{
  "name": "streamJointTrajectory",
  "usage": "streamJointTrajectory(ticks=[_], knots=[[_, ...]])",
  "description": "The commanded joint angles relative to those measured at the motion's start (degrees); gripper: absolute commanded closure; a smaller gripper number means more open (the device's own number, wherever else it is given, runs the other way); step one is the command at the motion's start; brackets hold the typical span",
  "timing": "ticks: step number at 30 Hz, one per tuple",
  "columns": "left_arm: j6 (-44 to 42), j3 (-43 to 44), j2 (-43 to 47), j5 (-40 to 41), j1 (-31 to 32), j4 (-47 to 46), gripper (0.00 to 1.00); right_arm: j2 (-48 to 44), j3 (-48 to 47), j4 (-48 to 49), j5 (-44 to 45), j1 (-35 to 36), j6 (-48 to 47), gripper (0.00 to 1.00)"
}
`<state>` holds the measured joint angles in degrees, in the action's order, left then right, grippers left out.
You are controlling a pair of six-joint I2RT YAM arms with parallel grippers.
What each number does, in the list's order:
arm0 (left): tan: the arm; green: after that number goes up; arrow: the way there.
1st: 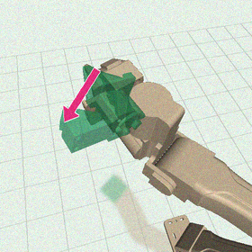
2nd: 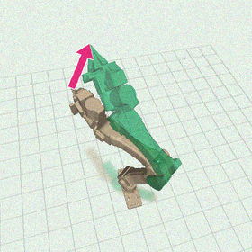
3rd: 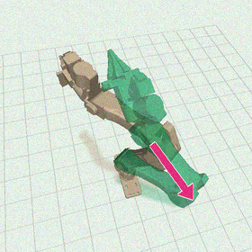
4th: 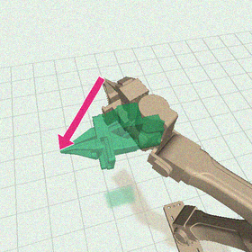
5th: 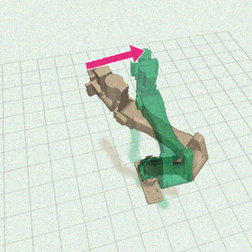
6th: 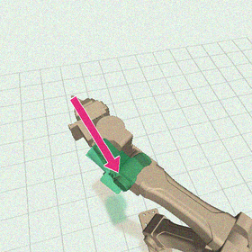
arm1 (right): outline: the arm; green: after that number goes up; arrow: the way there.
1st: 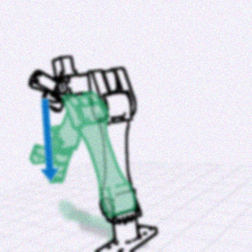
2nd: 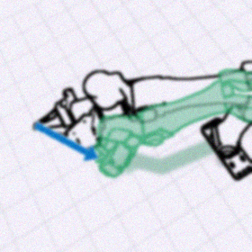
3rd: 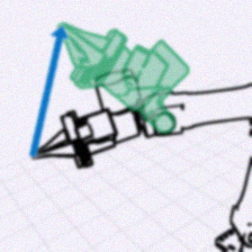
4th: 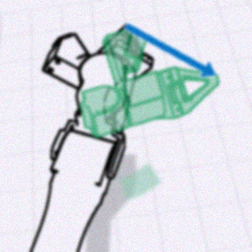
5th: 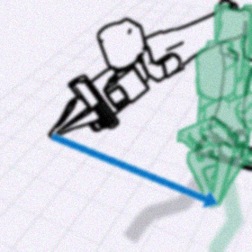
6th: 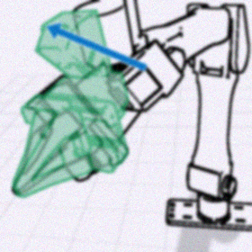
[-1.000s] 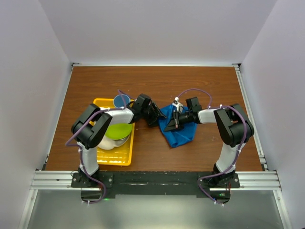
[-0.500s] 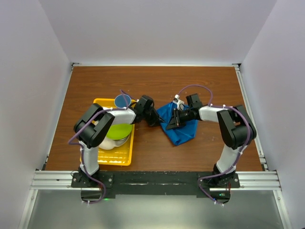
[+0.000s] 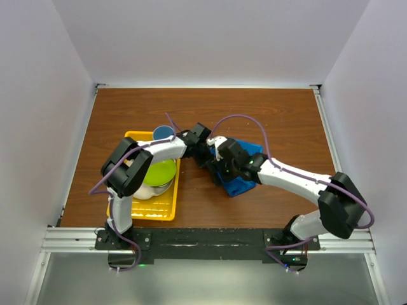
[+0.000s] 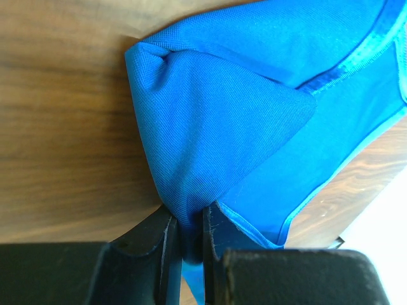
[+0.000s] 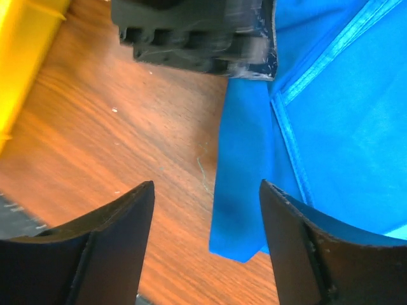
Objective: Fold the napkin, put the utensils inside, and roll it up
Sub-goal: Roll the napkin with the utensil
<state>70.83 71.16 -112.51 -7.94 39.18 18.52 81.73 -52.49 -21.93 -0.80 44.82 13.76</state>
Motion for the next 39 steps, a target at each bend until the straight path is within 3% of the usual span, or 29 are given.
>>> streamJointTrajectory(ticks=[1, 4, 9, 17, 24, 25, 30, 31, 34, 38, 39], knots=[[-0.7, 2.7, -0.6, 1.4, 0.5, 8.3, 1.00, 1.7, -0.4, 1.5, 23.1, 7.1, -0.6, 0.26], [-0.4, 3.0, -0.2, 1.4, 0.6, 9.2, 1.00, 4.8, -0.9, 3.7, 29.1, 10.7, -2.2, 0.23], [0.6, 3.0, 0.5, 0.9, 0.5, 10.0, 1.00, 9.9, -2.7, 5.8, 31.9, 13.3, -2.2, 0.21], [1.2, 3.3, 1.1, 1.0, 0.6, 11.3, 1.00, 16.0, -4.5, 7.3, 35.8, 15.0, 0.7, 0.31], [2.1, 2.3, 1.6, 0.3, 0.7, 10.7, 1.00, 18.4, -3.9, 9.0, 33.4, 15.5, 6.4, 0.57], [2.0, 2.2, 1.8, 0.3, 0.8, 10.7, 1.00, 18.2, -2.5, 9.5, 33.4, 15.4, 6.9, 0.67], [2.1, -0.3, 4.2, -0.7, 0.6, 8.3, 1.00, 17.4, 2.3, 12.3, 31.0, 14.7, 9.9, 0.90], [1.8, -0.8, 4.5, -1.5, 0.5, 7.5, 1.00, 16.9, 3.3, 13.2, 29.7, 14.2, 10.2, 1.00], [-4.4, -2.9, 5.9, -4.5, -1.0, 1.8, 1.00, 13.1, 7.0, 15.9, 22.1, 11.7, 10.8, 1.00], [-10.6, -6.3, 10.4, -5.2, -2.0, -6.6, 0.67, 9.1, 10.8, 20.5, 7.4, 4.4, 10.9, 1.00], [-11.6, -6.4, 11.3, -5.2, -2.3, -7.0, 0.63, 8.1, 11.5, 20.9, 4.4, 3.3, 10.8, 1.00]])
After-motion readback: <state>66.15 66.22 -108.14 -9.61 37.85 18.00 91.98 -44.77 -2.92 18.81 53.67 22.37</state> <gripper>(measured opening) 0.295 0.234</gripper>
